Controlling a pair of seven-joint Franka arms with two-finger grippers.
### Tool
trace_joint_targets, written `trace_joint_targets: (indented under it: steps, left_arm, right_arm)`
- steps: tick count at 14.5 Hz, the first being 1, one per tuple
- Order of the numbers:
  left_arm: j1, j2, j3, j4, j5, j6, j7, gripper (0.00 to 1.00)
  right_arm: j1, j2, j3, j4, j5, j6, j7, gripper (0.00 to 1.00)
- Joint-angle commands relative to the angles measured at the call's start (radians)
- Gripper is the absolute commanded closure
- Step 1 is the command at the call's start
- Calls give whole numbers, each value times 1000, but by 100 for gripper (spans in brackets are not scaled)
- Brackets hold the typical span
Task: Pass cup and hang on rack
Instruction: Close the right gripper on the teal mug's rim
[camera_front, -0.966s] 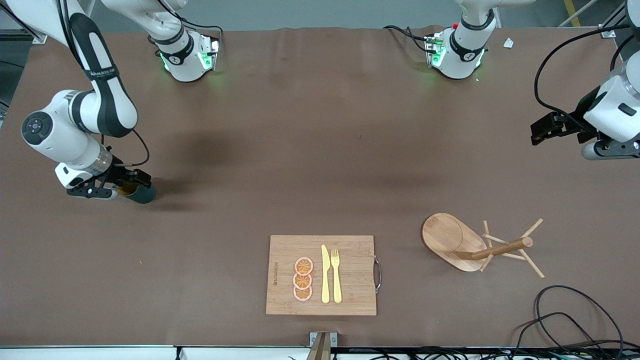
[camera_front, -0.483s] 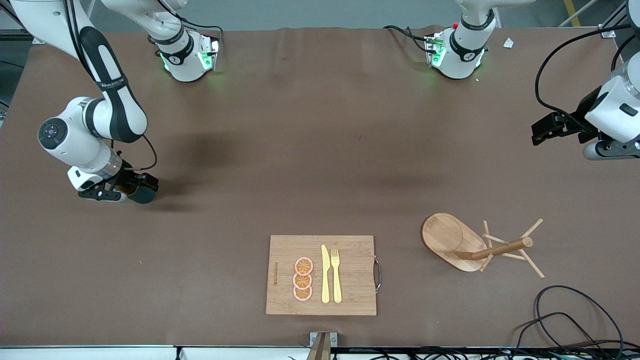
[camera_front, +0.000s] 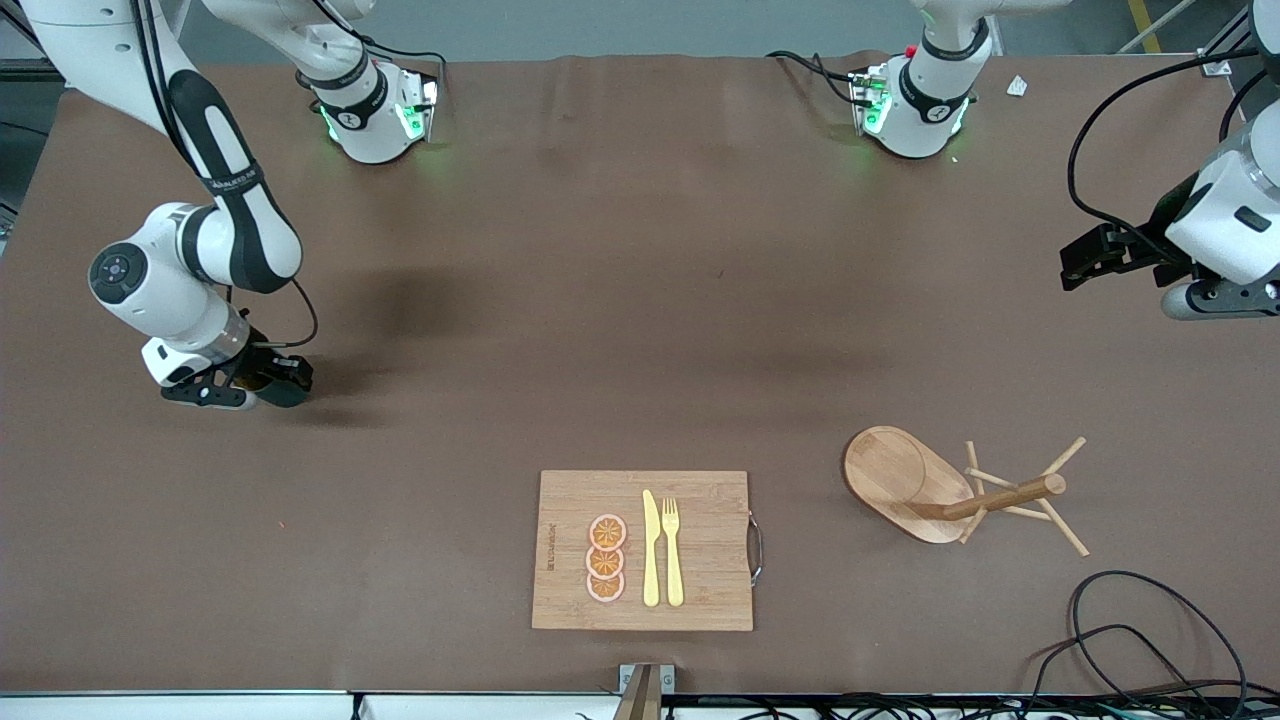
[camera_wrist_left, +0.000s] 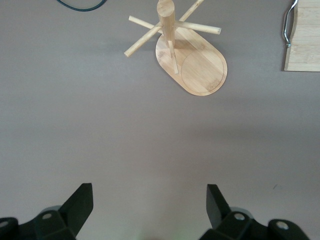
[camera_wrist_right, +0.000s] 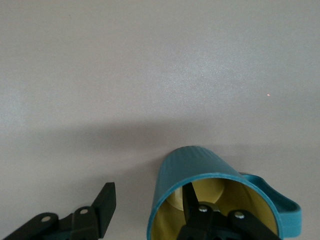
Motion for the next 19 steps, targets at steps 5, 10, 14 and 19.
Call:
trace_joint_targets:
  steps: [5, 10, 14, 19]
  left_arm:
    - [9, 7, -3, 24, 3, -11, 20, 0]
    - [-7, 7, -3, 24, 4, -11, 17, 0]
    - [-4, 7, -3, 24, 8, -11, 17, 0]
    - [-2, 7, -5, 24, 4, -11, 19, 0]
  right_arm:
    - [-4, -11, 2, -17, 24, 12, -10, 93]
    - [-4, -11, 4, -17, 24, 10, -13, 100]
    - [3, -36, 7, -11, 25, -68, 13, 100]
    - [87, -142, 37, 101, 48, -343, 336, 100]
